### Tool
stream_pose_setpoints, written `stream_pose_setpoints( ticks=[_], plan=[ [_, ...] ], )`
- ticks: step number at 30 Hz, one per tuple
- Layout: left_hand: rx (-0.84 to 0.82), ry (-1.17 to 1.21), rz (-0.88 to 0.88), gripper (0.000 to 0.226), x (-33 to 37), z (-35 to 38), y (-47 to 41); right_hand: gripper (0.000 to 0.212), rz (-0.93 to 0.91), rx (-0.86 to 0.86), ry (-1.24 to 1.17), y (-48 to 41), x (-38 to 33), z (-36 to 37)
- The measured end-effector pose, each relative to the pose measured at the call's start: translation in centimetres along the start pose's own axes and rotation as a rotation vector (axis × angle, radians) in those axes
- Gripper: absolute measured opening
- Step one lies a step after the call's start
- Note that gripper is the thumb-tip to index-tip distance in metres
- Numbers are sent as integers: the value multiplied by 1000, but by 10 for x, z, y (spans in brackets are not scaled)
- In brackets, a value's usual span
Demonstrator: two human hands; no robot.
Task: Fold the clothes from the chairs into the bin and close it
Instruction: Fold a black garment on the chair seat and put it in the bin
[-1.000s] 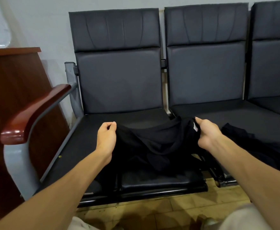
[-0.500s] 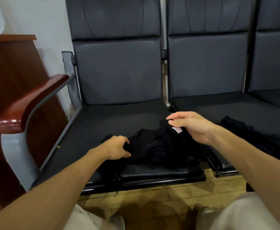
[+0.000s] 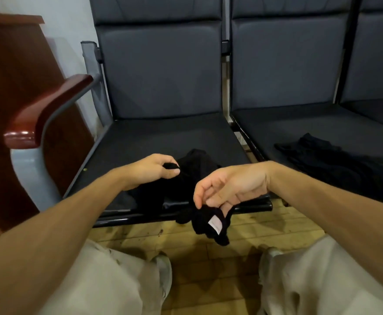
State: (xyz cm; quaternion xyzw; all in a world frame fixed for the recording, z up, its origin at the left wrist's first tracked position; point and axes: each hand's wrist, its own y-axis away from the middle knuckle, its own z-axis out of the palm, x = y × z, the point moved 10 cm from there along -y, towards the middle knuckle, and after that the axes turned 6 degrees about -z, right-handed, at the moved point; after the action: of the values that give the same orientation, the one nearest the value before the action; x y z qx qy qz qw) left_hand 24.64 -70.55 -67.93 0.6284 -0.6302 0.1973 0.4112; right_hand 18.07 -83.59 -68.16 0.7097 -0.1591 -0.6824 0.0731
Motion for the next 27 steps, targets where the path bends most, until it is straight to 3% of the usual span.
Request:
stream_pose_setpoints(
  ticks=[6,10,13,17,19,21,24,27],
  plan=[
    [-184,-218,-65,6,-5,22,22,22,126,661,144,37,13,-82],
    [-207,-456,-34,3,1,28,22,21,105,739,-1,46,10,-93],
    [-297,-492,-51,2,4,36,24,16,133,814,140,44,8,-104],
    [-419,-307,-110,10,4,38,28,13,310,1041,446,58,19,-141],
    [-417,-238,-115,12,3,33,28,18,455,1036,622,62,27,-154],
    [-379,-244,-129,10,-3,26,25,32,540,969,619,55,41,-158],
    [-335,-441,-187,4,-21,18,22,45,560,860,572,34,48,-153],
    [-344,-613,-244,1,-38,12,25,43,568,781,652,11,48,-146]
  ],
)
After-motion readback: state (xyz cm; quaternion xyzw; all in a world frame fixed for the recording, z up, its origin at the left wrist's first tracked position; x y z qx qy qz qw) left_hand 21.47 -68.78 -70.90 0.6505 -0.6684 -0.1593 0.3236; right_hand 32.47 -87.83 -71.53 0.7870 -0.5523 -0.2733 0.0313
